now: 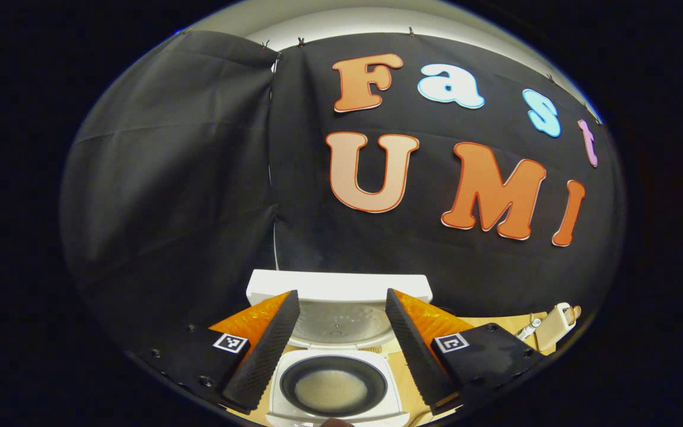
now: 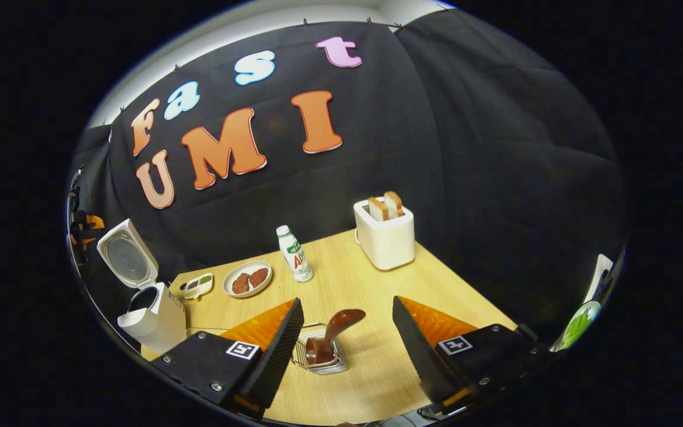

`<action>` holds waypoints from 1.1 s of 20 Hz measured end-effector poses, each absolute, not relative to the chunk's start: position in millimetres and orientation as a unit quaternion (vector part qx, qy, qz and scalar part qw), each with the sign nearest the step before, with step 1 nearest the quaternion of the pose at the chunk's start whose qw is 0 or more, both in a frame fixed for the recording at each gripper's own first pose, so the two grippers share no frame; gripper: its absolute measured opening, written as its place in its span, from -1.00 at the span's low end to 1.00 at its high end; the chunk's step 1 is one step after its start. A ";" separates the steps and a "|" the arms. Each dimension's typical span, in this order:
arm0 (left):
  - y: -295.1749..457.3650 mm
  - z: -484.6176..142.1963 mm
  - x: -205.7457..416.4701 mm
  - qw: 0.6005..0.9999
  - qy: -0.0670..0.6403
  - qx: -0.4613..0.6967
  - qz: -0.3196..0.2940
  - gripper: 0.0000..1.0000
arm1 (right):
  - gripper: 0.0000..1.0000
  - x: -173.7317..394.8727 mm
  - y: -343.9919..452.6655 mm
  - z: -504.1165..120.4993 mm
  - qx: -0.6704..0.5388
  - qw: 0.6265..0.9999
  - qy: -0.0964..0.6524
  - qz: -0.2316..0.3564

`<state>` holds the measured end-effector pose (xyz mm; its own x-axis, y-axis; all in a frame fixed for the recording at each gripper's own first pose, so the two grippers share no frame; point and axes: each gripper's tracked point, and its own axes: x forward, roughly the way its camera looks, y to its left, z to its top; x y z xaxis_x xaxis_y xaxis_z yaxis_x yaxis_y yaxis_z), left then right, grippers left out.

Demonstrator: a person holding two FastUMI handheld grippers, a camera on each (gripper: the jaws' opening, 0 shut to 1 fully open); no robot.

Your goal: Close the left gripper, press the button to open the rice cooker; take a wooden spoon from the chopstick holder with the right hand, scoop a spoonful of rice and pour it into the rice cooker, then put the wooden spoon back into the chopstick holder.

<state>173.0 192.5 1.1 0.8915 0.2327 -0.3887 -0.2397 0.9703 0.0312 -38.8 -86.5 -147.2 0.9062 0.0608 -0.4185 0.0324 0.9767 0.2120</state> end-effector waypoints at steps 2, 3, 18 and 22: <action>200.4 -5.1 206.3 0.971 0.210 -0.011 0.117 0.96 | 0.89 -42.1 -82.3 -121.4 0.102 0.975 0.199 0.004; 201.0 -11.3 220.0 0.969 0.220 -0.019 0.112 1.00 | 0.88 -43.5 -79.9 -110.8 0.100 0.976 0.194 0.003; 155.3 -104.5 92.1 0.917 0.390 -0.016 0.086 1.00 | 0.89 -21.6 -9.2 -77.6 0.123 0.974 0.163 0.097; 154.2 -146.0 23.5 0.899 0.426 -0.012 0.101 0.98 | 0.89 -12.3 8.5 -75.2 0.121 0.971 0.160 0.129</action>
